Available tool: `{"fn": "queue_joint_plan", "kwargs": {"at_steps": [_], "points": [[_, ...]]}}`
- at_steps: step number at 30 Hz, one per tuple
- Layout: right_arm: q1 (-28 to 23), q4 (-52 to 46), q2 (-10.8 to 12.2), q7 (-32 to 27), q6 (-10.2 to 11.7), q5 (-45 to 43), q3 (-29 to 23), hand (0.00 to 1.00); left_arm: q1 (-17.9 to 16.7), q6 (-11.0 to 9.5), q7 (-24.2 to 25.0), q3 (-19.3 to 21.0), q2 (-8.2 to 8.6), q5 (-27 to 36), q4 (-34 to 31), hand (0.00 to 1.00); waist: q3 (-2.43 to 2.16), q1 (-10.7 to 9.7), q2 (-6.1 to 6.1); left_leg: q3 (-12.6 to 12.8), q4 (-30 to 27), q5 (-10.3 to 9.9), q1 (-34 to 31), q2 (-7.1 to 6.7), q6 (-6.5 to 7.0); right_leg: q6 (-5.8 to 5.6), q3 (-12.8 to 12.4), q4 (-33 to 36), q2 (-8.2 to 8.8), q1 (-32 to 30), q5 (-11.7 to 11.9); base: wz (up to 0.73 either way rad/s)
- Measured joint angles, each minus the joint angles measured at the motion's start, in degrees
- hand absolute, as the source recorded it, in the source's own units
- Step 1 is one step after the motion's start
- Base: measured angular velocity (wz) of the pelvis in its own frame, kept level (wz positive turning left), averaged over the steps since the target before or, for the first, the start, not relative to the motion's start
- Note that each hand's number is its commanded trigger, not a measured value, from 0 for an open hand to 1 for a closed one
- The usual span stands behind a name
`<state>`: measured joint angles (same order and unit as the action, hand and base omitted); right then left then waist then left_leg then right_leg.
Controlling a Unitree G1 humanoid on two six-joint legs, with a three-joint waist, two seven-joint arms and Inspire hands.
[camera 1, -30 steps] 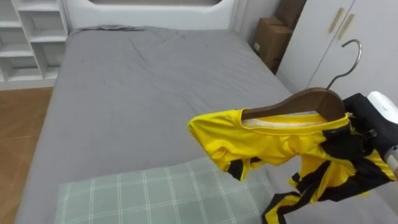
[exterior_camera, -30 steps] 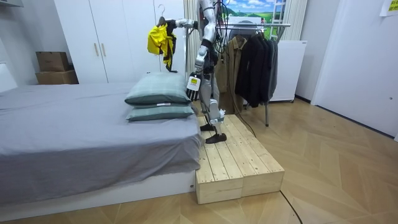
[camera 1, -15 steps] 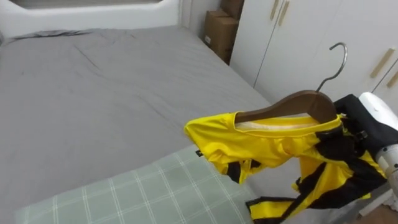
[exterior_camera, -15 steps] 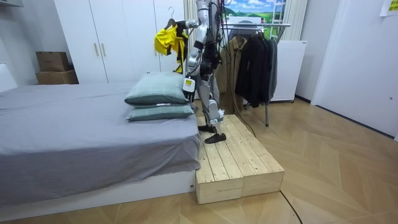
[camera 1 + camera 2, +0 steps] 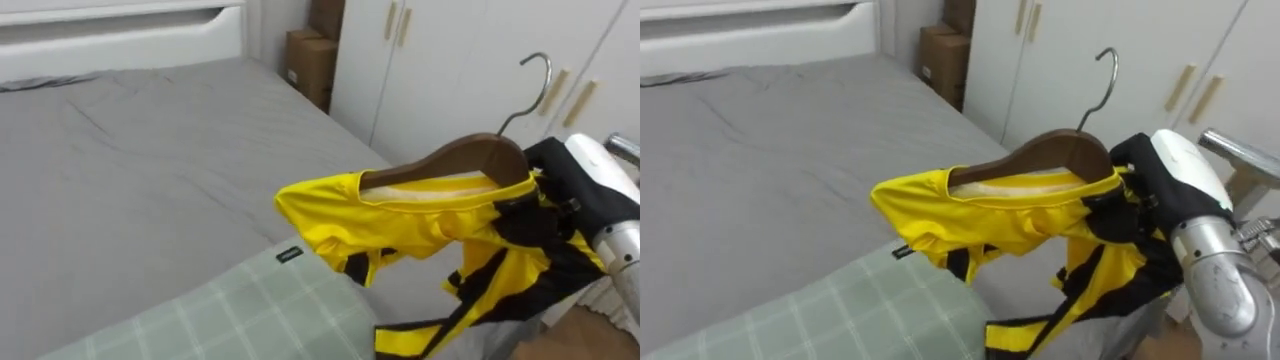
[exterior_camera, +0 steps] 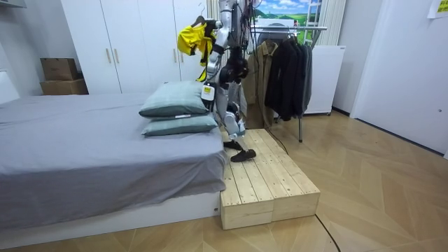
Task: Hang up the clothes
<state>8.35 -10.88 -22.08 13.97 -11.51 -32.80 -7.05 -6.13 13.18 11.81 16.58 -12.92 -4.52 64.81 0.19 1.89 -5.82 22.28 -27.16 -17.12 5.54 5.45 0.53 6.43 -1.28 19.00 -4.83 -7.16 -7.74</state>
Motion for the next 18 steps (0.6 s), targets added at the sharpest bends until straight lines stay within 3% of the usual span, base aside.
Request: {"fn": "queue_joint_plan", "kwargs": {"at_steps": [1,2,4,6,8,9,10,12,18], "points": [[0.00,-0.09,-0.01,0.00,-0.09,-0.05,0.50,1.00,0.25,0.20,-0.17,0.08,0.19,0.00,0.02,0.00,-0.05,0.11,-0.18,-5.56,3.11,-0.96,-1.02,-1.68,0.06,-0.29,-4.29,-1.60,-1.26,0.27,0.74,-1.06],[0.00,-0.09,-0.04,0.00,-0.21,-0.06,0.79,1.00,0.32,0.20,-0.17,0.18,0.19,0.00,-0.03,0.00,-0.09,0.15,-0.33,-7.36,4.45,-0.96,-1.77,-2.32,0.01,-0.41,-6.29,-2.19,-1.69,0.32,1.25,-0.94],[0.03,-0.08,-0.19,0.57,-1.23,0.01,1.71,1.00,1.19,0.23,-0.17,0.78,0.97,0.01,-0.40,0.00,-0.18,1.08,-0.08,-13.53,10.46,-0.50,-3.92,-4.69,-0.03,-1.12,-15.97,-3.41,-3.81,0.14,3.81,-1.04],[0.12,-0.09,-0.21,1.32,-1.46,0.11,2.72,1.00,1.50,0.34,-0.17,1.04,1.77,0.01,-0.13,0.00,-0.20,2.23,0.95,-16.69,14.91,1.12,-4.11,-5.30,-0.61,-2.06,-21.89,-3.58,-5.54,-0.01,5.06,-1.25],[0.07,-0.10,0.10,1.55,-1.83,0.04,4.02,1.00,1.59,0.75,-0.19,1.02,1.60,-0.07,-0.05,0.00,-0.37,1.41,1.57,-16.39,15.77,4.05,-4.32,-5.25,-0.03,-3.31,-23.86,-3.15,-6.71,-1.08,6.03,-1.07],[0.07,-0.10,0.12,1.77,-1.89,-0.04,4.45,1.00,1.54,0.84,-0.20,1.01,1.28,-0.06,0.04,0.00,-0.32,1.35,1.60,-14.07,15.89,5.69,-4.36,-4.88,0.72,-3.68,-23.64,-3.17,-6.84,-2.08,6.58,-0.95],[0.06,-0.15,0.09,1.79,-2.27,-0.07,4.55,1.00,1.41,1.14,-0.21,1.01,1.14,-0.01,0.08,0.00,-0.31,1.33,1.58,-12.03,15.91,5.80,-4.33,-4.87,0.73,-4.05,-22.53,-3.37,-6.28,-2.61,6.86,-0.88],[0.06,-0.54,0.10,1.77,-3.11,-0.11,4.21,1.00,1.46,1.63,-0.37,0.98,1.14,0.38,0.33,0.00,-0.32,0.13,1.57,-10.88,15.96,5.72,-4.30,-5.26,0.99,-4.44,-21.34,-3.74,-5.61,-3.22,6.95,-0.47],[-0.17,-5.12,0.13,2.12,-4.63,-0.61,4.05,1.00,1.43,1.81,-0.45,0.82,0.38,0.43,1.67,0.00,-0.33,-2.24,1.60,-7.58,17.22,6.02,-4.39,-5.54,1.43,-5.28,-25.12,-6.43,-6.54,-3.30,8.93,-0.32]]}}
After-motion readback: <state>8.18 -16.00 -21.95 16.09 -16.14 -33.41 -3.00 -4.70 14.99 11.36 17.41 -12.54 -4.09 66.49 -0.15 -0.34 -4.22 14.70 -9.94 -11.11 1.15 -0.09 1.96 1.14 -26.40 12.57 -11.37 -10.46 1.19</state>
